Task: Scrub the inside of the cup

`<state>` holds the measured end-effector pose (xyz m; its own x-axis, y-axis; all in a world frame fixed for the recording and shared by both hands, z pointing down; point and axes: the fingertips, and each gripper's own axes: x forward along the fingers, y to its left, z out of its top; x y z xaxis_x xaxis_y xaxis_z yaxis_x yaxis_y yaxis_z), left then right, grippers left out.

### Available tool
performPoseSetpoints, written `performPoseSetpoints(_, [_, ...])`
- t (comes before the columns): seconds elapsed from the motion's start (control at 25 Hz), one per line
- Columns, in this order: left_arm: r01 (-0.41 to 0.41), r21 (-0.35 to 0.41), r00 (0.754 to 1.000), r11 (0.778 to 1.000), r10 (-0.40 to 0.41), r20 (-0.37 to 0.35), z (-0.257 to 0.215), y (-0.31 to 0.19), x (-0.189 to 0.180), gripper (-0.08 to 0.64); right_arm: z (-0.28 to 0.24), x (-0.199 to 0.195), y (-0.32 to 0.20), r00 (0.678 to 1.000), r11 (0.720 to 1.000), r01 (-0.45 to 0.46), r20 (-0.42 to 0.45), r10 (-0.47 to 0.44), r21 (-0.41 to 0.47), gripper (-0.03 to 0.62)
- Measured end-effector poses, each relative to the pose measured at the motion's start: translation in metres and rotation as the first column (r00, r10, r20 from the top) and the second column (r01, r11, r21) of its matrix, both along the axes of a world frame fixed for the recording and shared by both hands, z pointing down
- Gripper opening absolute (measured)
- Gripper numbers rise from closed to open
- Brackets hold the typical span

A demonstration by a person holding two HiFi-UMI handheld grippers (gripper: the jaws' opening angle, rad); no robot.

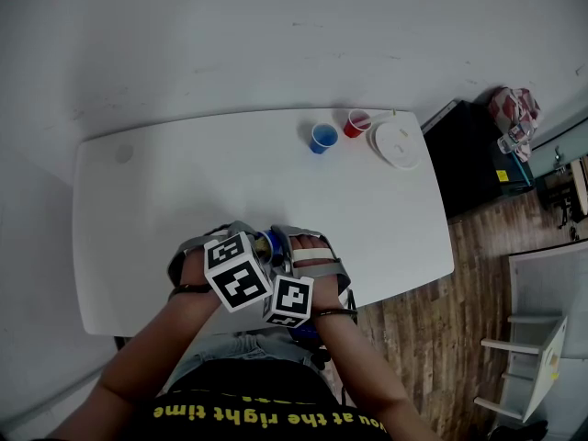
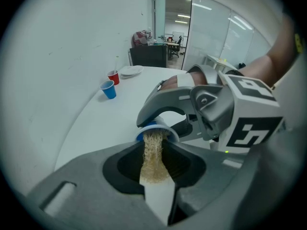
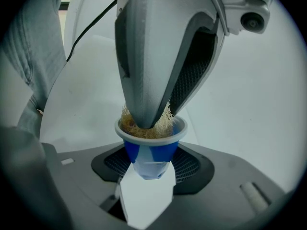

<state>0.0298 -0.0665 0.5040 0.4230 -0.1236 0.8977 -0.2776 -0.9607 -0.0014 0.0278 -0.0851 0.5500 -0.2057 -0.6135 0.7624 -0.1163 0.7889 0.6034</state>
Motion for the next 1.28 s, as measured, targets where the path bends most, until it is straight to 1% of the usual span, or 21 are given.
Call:
performPoseSetpoints(0.12, [0.008, -0.010, 1.000, 1.000, -0.008, -0.008, 0.000, -0.001, -0.002, 0.112, 0.000, -0.001, 0.001, 1.000, 1.000, 0.002, 0.004, -0.002, 0.000, 0.261])
performPoseSetpoints(0.4, [0.027, 0.014, 1.000, 1.000, -0.027, -0.005, 0.002, -0.009, -0.005, 0.112, -0.001, -0.002, 0.001, 1.000, 1.000, -0.014, 0.008, 0.014, -0.003, 0.261])
performPoseSetpoints(0.64, [0.007, 0.019, 1.000, 1.000, -0.008, 0.027, 0.006, -0.005, -0.001, 0.112, 0.001, -0.001, 0.000, 1.000, 1.000, -0.002, -0.008, 0.002, -0.005, 0.261])
performPoseSetpoints(0.88, [0.008, 0.004, 1.000, 1.000, -0.008, -0.009, 0.003, -0.001, -0.001, 0.112, 0.003, -0.001, 0.000, 1.000, 1.000, -0.009, -0.002, 0.009, -0.005, 0.261])
performPoseSetpoints(1.04, [0.034, 0.009, 0.999, 0.999, -0.034, -0.009, 0.006, -0.004, -0.006, 0.112, 0.002, -0.004, 0.004, 1.000, 1.000, -0.017, 0.019, 0.017, -0.013, 0.261])
performPoseSetpoints(1.2, [0.051, 0.013, 0.999, 0.999, -0.051, 0.004, 0.012, -0.005, -0.007, 0.112, 0.006, -0.003, 0.006, 1.000, 1.000, -0.020, 0.004, 0.020, -0.023, 0.261])
performPoseSetpoints(1.28, [0.050, 0.013, 0.999, 0.999, -0.050, -0.003, 0.011, -0.005, -0.004, 0.112, 0.007, -0.003, 0.005, 1.000, 1.000, -0.017, -0.003, 0.017, -0.023, 0.261])
